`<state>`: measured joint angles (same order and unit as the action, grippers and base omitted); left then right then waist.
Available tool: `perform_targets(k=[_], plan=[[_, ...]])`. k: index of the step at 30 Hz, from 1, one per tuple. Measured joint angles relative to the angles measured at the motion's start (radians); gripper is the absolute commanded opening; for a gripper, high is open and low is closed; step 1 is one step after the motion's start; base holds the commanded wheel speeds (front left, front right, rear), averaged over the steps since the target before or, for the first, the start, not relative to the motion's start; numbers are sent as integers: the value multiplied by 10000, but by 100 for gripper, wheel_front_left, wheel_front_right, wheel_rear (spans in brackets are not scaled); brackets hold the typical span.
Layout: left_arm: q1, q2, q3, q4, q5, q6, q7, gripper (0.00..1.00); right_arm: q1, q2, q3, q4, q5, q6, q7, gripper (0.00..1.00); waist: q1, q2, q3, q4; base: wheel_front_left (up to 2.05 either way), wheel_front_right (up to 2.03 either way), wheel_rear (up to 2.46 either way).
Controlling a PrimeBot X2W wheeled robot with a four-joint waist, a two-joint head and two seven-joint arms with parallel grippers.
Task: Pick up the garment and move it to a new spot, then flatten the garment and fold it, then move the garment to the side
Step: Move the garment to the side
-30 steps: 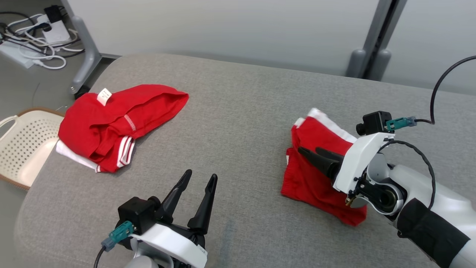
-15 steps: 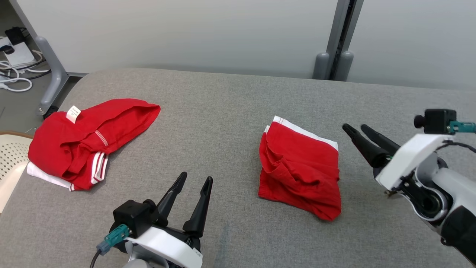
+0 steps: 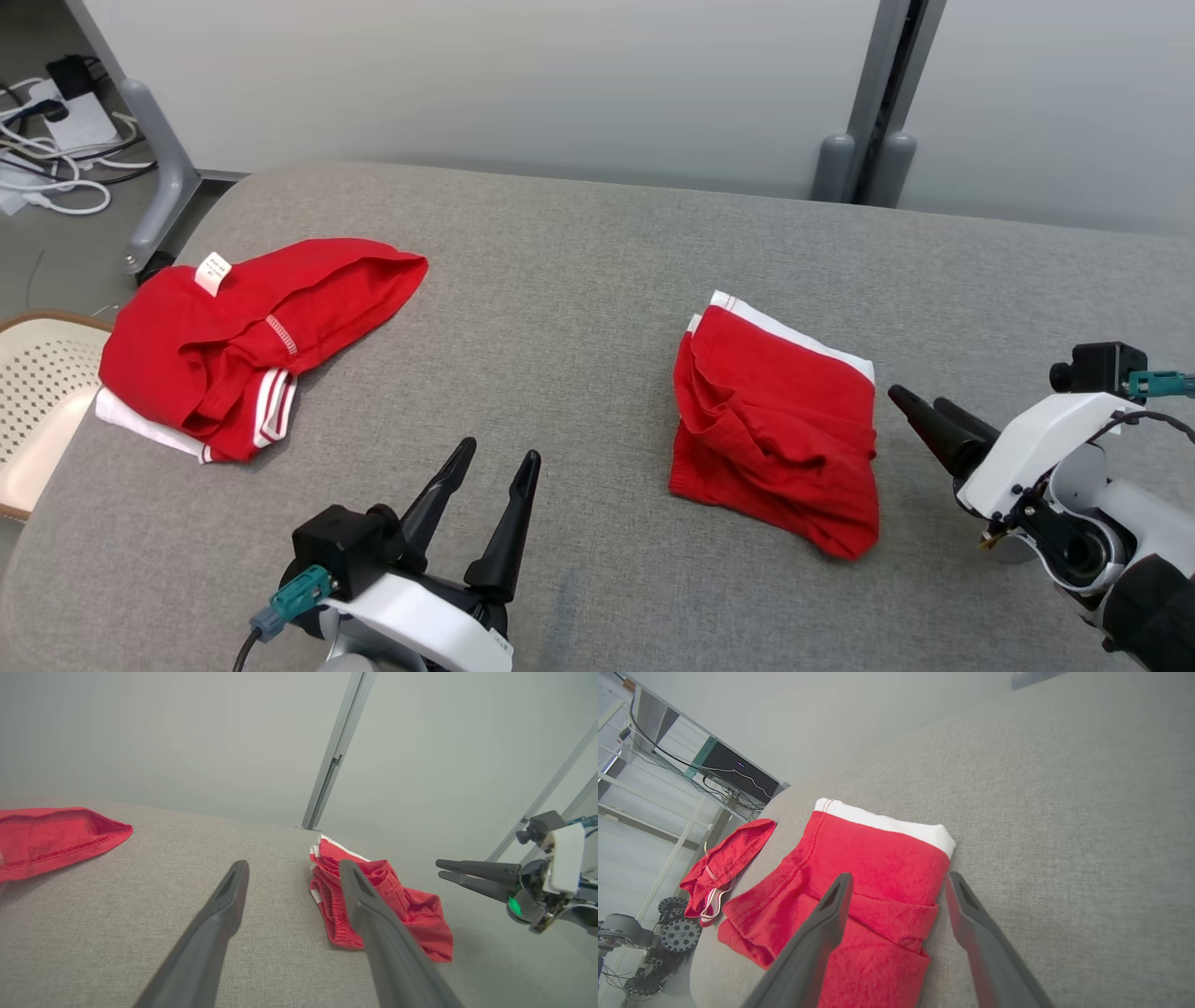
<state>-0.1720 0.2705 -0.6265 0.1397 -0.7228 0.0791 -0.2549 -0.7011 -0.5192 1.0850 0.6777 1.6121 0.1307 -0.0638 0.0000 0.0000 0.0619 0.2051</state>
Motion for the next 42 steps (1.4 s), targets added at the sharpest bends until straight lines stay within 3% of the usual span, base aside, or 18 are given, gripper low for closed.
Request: perform_targets(k=[15, 22, 23, 24, 27, 42], plan=[[-70, -38, 2, 15, 194, 15, -12, 100, -334, 761, -441, 2134, 2257, 0, 4757, 100, 0, 0, 102, 587, 0, 0, 0], [-43, -142, 153, 10, 309, 6, -50, 100, -290, 894, -1011, 2360, 2840, 0, 5273, 100, 0, 0, 88, 850, 0, 0, 0], [-34, -167, 167, 21, 332, 0, -52, 100, -247, 932, -1093, 2387, 2920, 0, 5321, 93, 0, 0, 81, 890, 0, 0, 0], [-22, -196, 188, 29, 355, -2, -52, 100, -207, 974, -1170, 2399, 2991, 0, 5350, 60, 0, 0, 73, 923, 0, 0, 0], [-1, -228, 242, 50, 451, -33, -56, 100, -89, 1026, -1386, 2410, 3070, 0, 5381, 0, 0, 0, 68, 1006, 0, 0, 0], [101, -100, 391, 123, 790, 0, -69, 100, 123, 796, -2000, 1747, 2217, 0, 5183, 0, 0, 0, -212, 560, 0, 0, 0]])
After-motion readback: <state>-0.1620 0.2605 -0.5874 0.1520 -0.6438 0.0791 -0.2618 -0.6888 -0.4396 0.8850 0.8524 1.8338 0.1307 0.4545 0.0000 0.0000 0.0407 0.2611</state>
